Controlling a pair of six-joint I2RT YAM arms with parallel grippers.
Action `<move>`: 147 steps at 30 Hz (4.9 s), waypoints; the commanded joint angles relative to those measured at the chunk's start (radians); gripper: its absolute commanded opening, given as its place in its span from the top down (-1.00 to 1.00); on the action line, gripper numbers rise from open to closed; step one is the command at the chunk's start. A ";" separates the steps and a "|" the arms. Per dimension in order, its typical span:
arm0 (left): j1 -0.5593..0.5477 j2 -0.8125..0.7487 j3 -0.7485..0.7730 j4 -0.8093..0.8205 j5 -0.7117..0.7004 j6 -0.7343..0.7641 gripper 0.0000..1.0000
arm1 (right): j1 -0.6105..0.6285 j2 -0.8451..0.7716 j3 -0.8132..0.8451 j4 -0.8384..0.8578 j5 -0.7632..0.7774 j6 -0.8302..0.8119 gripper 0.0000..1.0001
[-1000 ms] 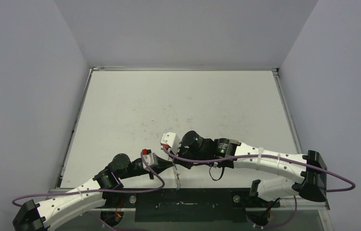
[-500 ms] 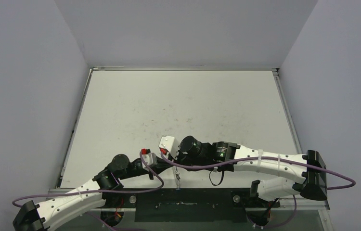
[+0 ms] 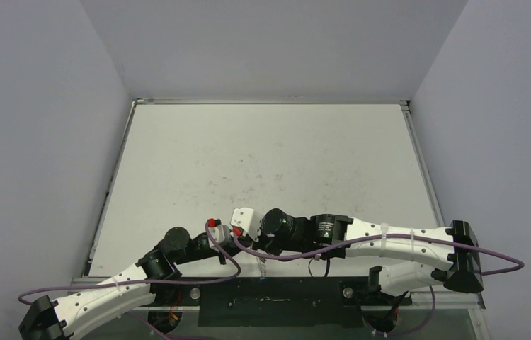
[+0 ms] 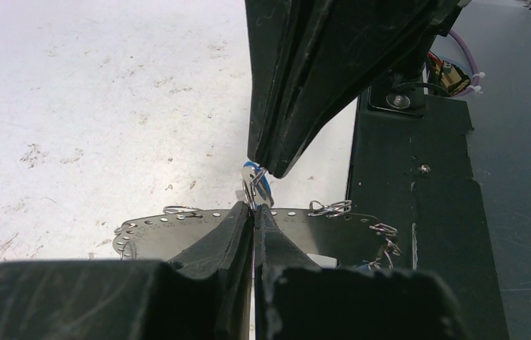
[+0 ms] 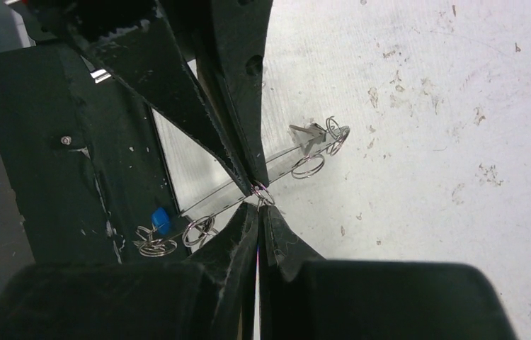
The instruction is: Put the keys on the keyring
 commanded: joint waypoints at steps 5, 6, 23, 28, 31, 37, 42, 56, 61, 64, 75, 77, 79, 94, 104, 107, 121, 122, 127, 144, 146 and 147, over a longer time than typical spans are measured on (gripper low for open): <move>-0.004 -0.016 0.008 0.086 -0.013 -0.019 1.00 | 0.028 -0.013 0.065 0.011 0.052 -0.016 1.00; -0.004 -0.017 0.007 0.084 -0.013 -0.019 1.00 | 0.029 -0.011 0.068 0.011 0.049 -0.017 1.00; -0.004 -0.031 0.005 0.075 -0.019 -0.022 1.00 | 0.031 0.010 0.076 0.043 -0.018 0.007 1.00; -0.004 -0.041 -0.001 0.074 -0.023 -0.022 1.00 | 0.028 -0.019 0.060 0.035 0.058 0.036 1.00; -0.004 -0.042 -0.001 0.076 -0.023 -0.023 1.00 | 0.024 -0.038 0.043 0.033 0.107 0.048 1.00; -0.004 -0.043 -0.003 0.077 -0.020 -0.025 1.00 | 0.007 -0.046 0.022 0.037 0.152 0.094 1.00; -0.004 -0.047 -0.003 0.076 -0.020 -0.026 1.00 | 0.002 -0.044 0.010 0.046 0.143 0.100 1.00; -0.004 -0.064 -0.006 0.066 -0.018 -0.026 1.00 | -0.197 -0.204 -0.145 0.252 -0.150 0.153 -0.33; -0.004 -0.081 -0.008 0.052 -0.019 -0.026 1.00 | -0.202 -0.280 -0.205 0.310 -0.164 0.049 -0.38; -0.004 -0.087 -0.007 0.045 -0.016 -0.025 1.00 | -0.202 -0.311 -0.258 0.357 -0.190 -0.013 -0.29; -0.004 -0.095 -0.008 0.042 -0.003 -0.026 1.00 | -0.202 -0.279 -0.359 0.472 -0.407 -0.300 -0.09; -0.004 -0.095 -0.008 0.042 0.001 -0.026 1.00 | -0.202 -0.254 -0.339 0.463 -0.415 -0.309 -0.06; -0.004 -0.095 -0.010 0.042 0.003 -0.026 1.00 | -0.201 -0.236 -0.328 0.463 -0.427 -0.322 0.02; -0.004 -0.101 -0.010 0.038 0.009 -0.032 1.00 | -0.204 -0.164 -0.287 0.484 -0.437 -0.356 0.47; -0.004 -0.104 -0.012 0.039 0.010 -0.032 1.00 | -0.204 -0.146 -0.273 0.457 -0.446 -0.372 0.67; -0.004 -0.107 -0.013 0.037 0.010 -0.032 1.00 | -0.204 -0.147 -0.273 0.437 -0.448 -0.379 0.67; -0.004 -0.103 -0.011 0.037 0.011 -0.033 1.00 | -0.203 -0.127 -0.272 0.426 -0.465 -0.399 0.79; -0.004 -0.103 -0.011 0.037 0.011 -0.033 1.00 | -0.203 -0.128 -0.275 0.430 -0.461 -0.397 0.85; -0.004 -0.101 -0.012 0.038 0.010 -0.033 1.00 | -0.205 -0.140 -0.281 0.423 -0.431 -0.384 1.00; -0.004 -0.106 -0.009 0.041 0.010 -0.025 1.00 | -0.268 -0.197 -0.364 0.504 -0.389 -0.238 1.00; -0.004 -0.106 -0.009 0.043 0.010 -0.025 1.00 | -0.271 -0.187 -0.363 0.527 -0.408 -0.227 1.00; -0.004 -0.106 -0.010 0.044 0.010 -0.024 1.00 | -0.271 -0.180 -0.363 0.538 -0.416 -0.216 1.00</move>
